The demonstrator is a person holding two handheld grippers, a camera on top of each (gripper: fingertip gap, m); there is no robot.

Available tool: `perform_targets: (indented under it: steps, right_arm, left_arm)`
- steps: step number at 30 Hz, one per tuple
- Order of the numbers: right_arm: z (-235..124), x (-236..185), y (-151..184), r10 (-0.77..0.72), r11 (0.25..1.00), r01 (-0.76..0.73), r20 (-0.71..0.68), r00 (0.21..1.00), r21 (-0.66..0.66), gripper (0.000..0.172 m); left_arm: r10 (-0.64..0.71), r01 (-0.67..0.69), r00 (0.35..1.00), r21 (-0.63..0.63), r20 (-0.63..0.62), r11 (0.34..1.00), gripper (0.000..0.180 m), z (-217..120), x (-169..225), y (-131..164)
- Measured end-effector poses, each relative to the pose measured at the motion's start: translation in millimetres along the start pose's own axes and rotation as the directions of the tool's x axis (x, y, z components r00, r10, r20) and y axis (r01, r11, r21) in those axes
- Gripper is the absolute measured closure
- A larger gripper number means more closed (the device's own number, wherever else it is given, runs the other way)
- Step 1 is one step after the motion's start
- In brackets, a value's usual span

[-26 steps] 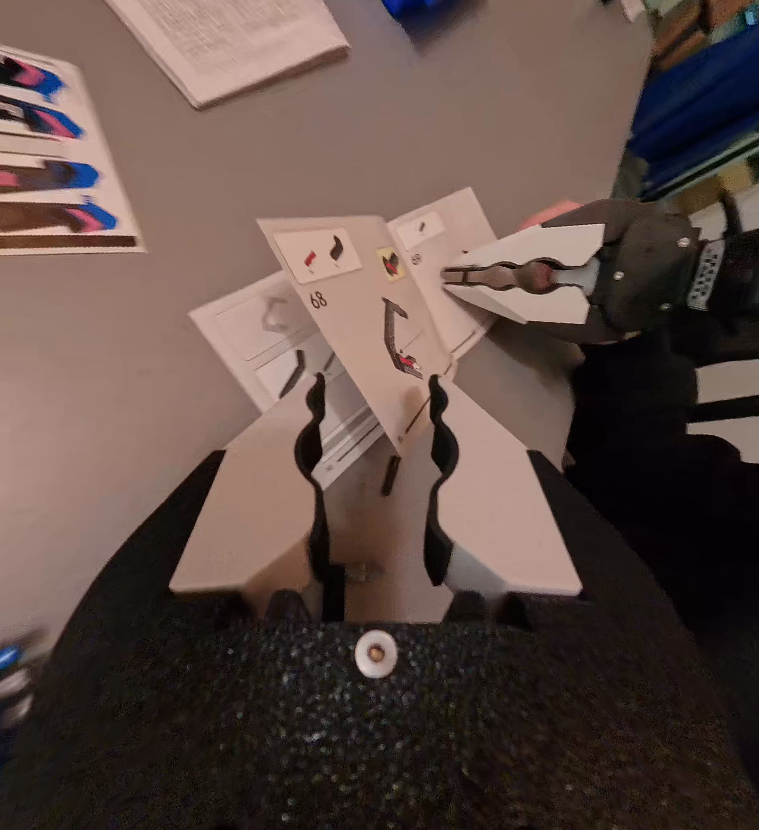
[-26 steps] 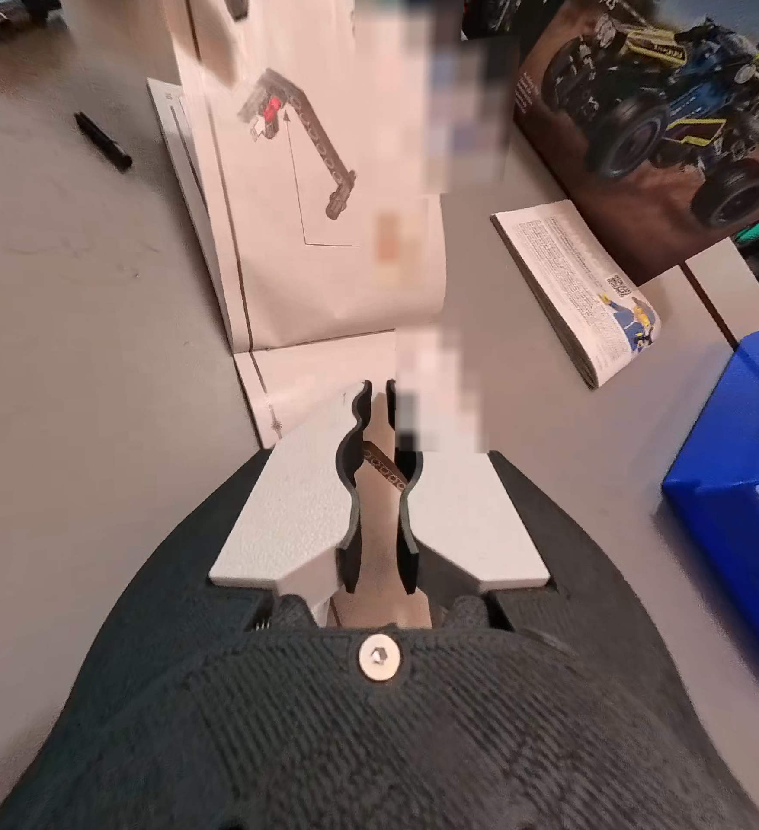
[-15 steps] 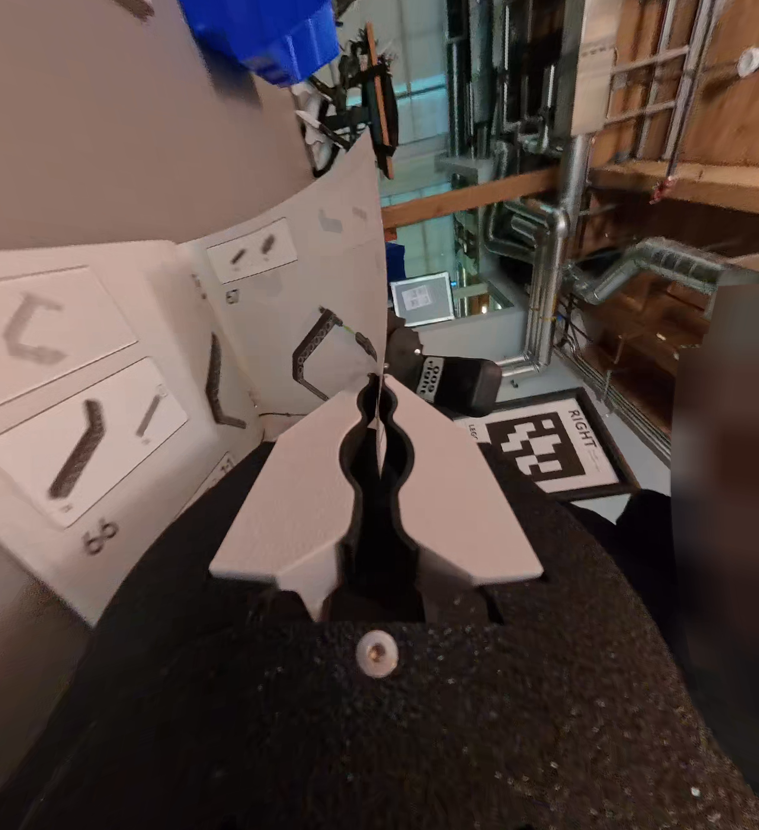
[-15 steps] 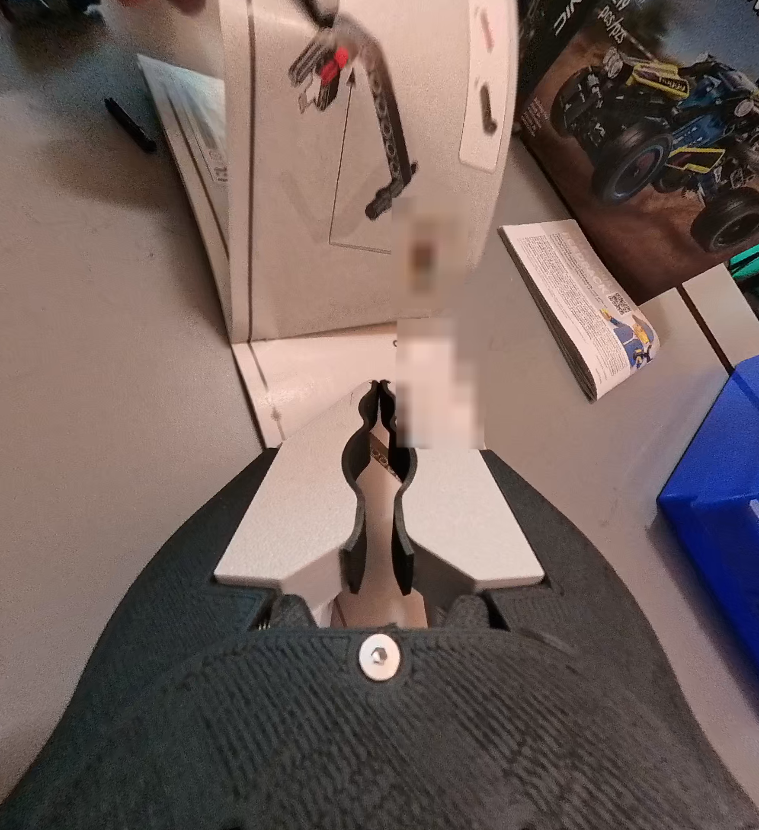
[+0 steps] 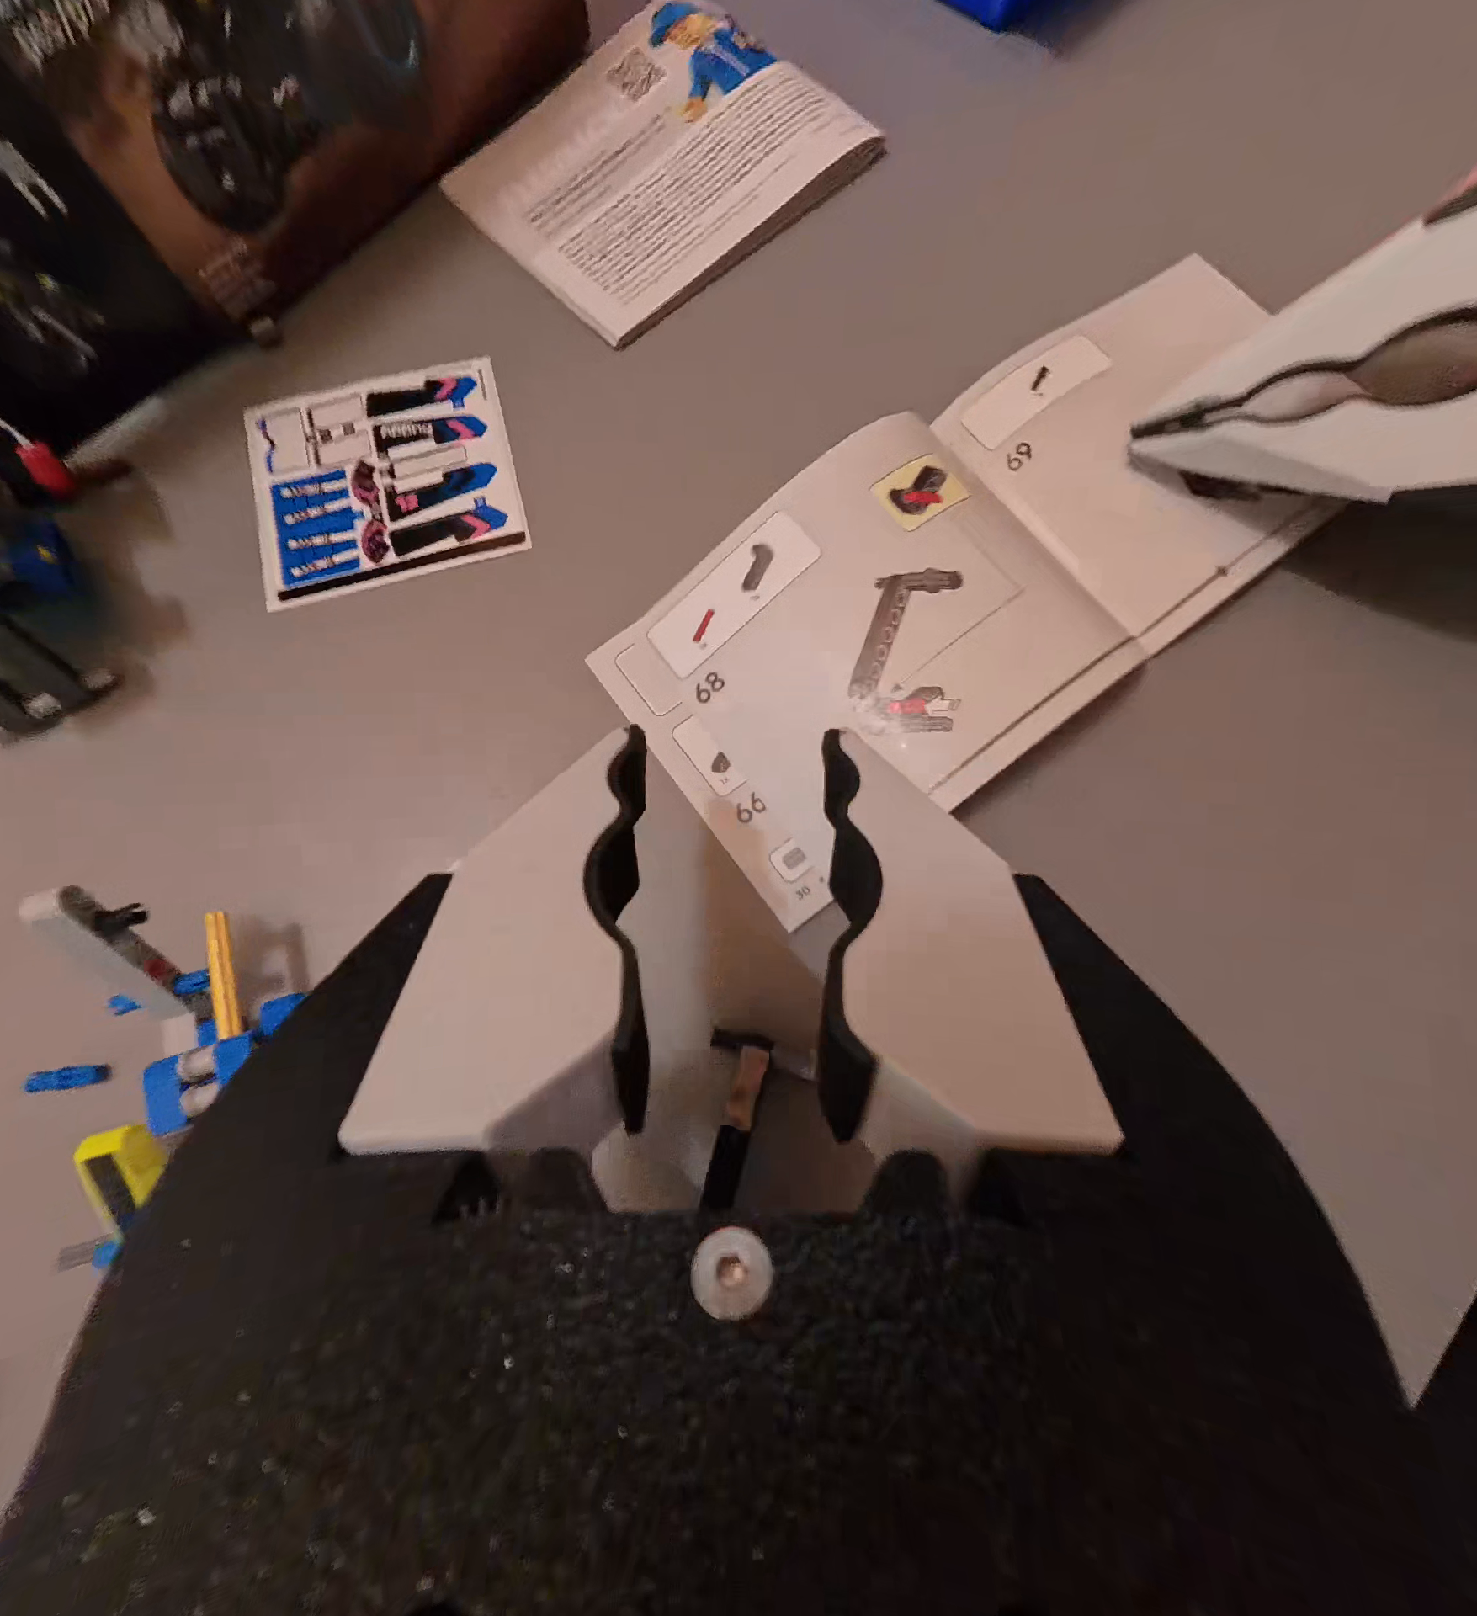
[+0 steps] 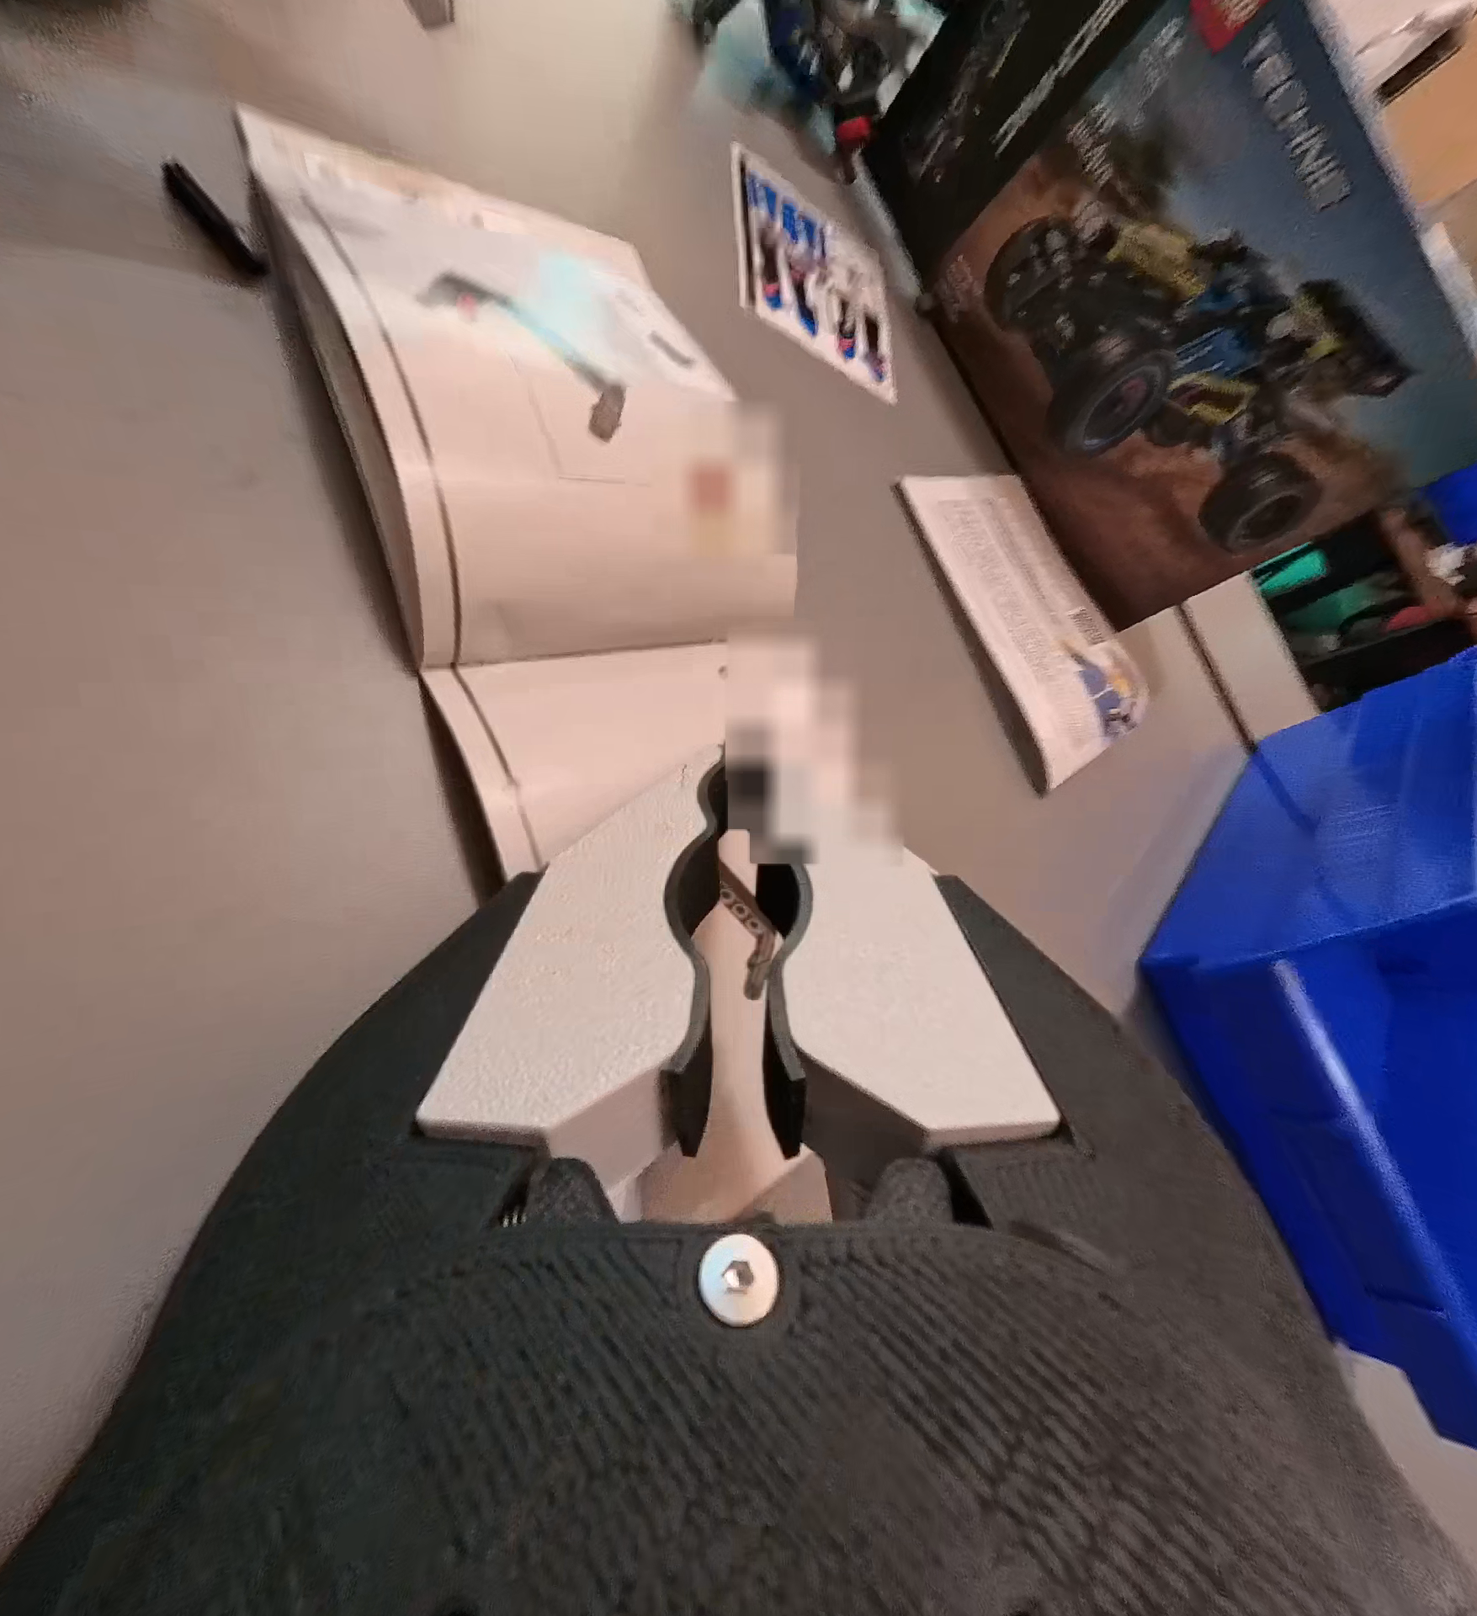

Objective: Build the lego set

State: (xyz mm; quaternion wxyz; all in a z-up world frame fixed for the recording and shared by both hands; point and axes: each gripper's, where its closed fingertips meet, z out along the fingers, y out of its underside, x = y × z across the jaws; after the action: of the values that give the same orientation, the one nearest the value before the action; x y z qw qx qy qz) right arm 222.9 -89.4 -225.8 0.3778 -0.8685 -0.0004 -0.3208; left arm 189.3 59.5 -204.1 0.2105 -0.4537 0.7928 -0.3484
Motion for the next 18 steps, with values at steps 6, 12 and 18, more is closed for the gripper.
perform_targets:
  steps: [6, 12, 18]
  right_arm:
    - [-18, -34, -59, -0.008, 0.974, -0.040, 0.215, 0.977, 0.221, 0.144]
    - [14, -57, -39, -0.090, 0.995, 0.075, 0.284, 0.955, 0.063, 0.147]
    - [28, -51, -35, -0.079, 0.997, 0.075, 0.263, 0.962, 0.025, 0.167]
  left_arm:
    - [0.065, -0.071, 0.992, 0.057, 0.108, 0.996, 0.147, -42, -34, 7]
    - [-0.008, -0.001, 0.979, 0.043, 0.206, 0.999, 0.147, -88, -91, 40]
    - [-0.146, 0.139, 0.948, 0.044, 0.282, 0.989, 0.148, -124, -140, 89]
